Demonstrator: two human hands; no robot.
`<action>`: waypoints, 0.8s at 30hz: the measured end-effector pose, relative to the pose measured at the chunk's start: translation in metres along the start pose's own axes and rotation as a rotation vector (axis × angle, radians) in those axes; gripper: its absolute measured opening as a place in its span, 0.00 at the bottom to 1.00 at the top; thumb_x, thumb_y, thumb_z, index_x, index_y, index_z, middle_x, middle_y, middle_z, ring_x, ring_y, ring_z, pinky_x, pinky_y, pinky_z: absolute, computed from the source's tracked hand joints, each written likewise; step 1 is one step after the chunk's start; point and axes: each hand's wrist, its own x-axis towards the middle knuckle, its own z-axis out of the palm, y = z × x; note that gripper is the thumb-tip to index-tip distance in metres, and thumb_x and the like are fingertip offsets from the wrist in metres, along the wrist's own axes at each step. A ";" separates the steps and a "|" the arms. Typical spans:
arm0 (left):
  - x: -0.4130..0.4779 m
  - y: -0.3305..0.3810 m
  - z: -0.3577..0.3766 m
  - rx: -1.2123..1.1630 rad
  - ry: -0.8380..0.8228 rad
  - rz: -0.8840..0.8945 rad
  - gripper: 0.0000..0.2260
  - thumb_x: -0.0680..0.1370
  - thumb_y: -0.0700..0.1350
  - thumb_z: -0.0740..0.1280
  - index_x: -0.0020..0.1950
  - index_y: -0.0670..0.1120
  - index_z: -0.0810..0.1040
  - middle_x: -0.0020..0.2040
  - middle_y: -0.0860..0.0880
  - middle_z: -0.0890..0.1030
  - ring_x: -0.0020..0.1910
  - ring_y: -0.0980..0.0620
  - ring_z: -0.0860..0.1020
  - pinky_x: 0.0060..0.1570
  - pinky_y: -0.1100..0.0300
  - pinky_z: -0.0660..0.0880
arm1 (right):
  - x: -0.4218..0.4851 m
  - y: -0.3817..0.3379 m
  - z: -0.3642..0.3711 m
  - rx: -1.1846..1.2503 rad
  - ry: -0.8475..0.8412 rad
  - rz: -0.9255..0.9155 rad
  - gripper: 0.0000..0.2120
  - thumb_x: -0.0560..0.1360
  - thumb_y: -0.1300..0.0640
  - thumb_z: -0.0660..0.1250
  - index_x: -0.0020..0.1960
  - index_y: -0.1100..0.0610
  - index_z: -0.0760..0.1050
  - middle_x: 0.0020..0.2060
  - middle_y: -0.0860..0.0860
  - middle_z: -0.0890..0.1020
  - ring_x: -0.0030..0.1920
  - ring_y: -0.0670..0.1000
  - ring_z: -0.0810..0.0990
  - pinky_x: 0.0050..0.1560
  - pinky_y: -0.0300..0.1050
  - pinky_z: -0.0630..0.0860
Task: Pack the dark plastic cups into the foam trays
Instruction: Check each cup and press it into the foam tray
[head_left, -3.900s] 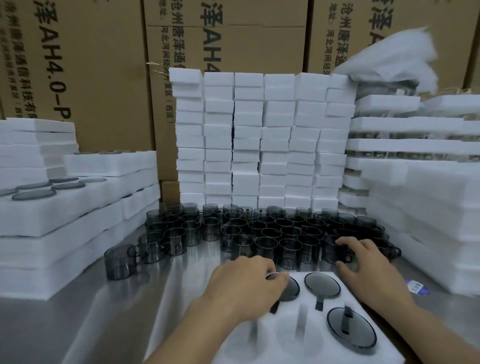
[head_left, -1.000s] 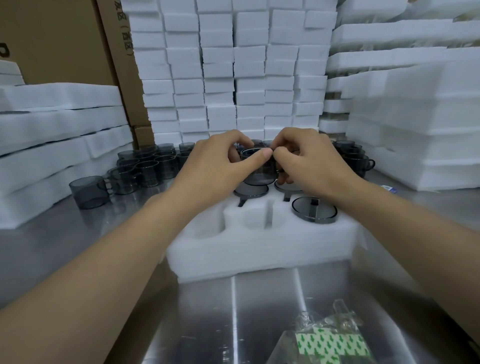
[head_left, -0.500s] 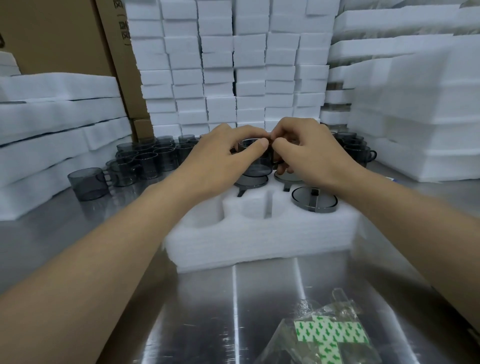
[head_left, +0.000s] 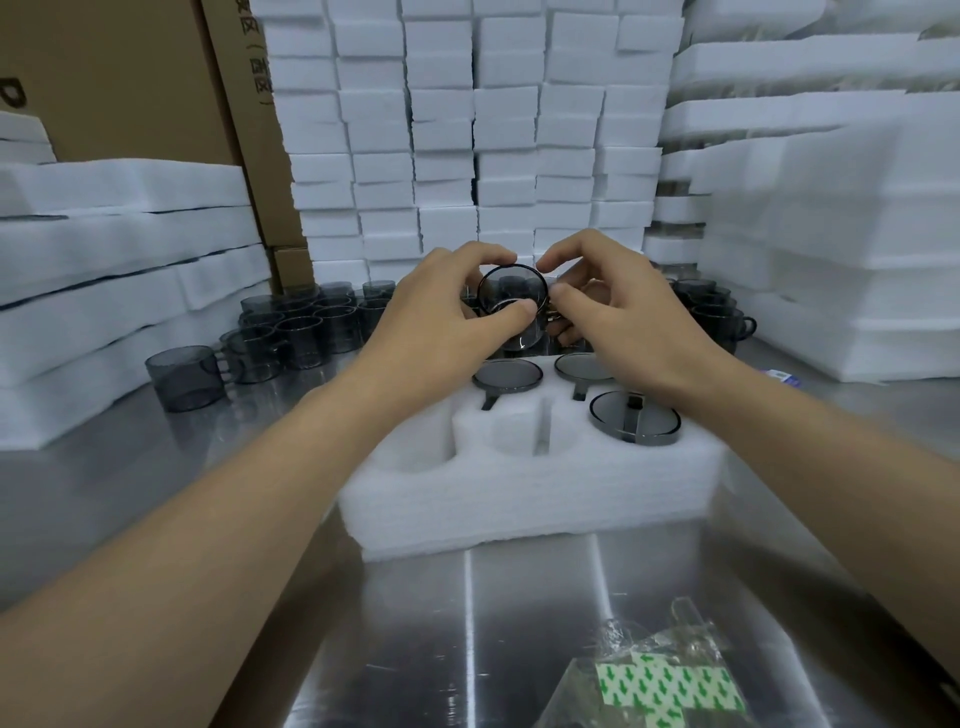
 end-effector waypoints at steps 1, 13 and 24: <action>0.000 0.000 0.000 -0.012 0.001 -0.003 0.16 0.80 0.56 0.74 0.68 0.62 0.79 0.58 0.52 0.78 0.46 0.54 0.81 0.49 0.61 0.73 | 0.000 0.000 0.000 0.006 0.000 0.001 0.09 0.83 0.59 0.64 0.59 0.49 0.78 0.48 0.54 0.83 0.47 0.58 0.86 0.54 0.64 0.82; 0.002 0.004 0.000 -0.107 0.022 -0.091 0.16 0.85 0.59 0.67 0.70 0.57 0.80 0.62 0.55 0.82 0.54 0.51 0.82 0.61 0.43 0.82 | -0.001 -0.002 0.000 0.003 0.017 -0.104 0.17 0.78 0.67 0.65 0.60 0.47 0.78 0.57 0.48 0.81 0.57 0.48 0.83 0.56 0.49 0.83; -0.004 0.006 -0.003 -0.147 0.019 0.042 0.10 0.77 0.52 0.79 0.56 0.61 0.84 0.56 0.60 0.85 0.54 0.60 0.83 0.58 0.57 0.79 | -0.003 -0.005 -0.001 0.040 0.014 -0.044 0.15 0.75 0.57 0.63 0.59 0.46 0.79 0.54 0.46 0.84 0.54 0.49 0.85 0.57 0.56 0.83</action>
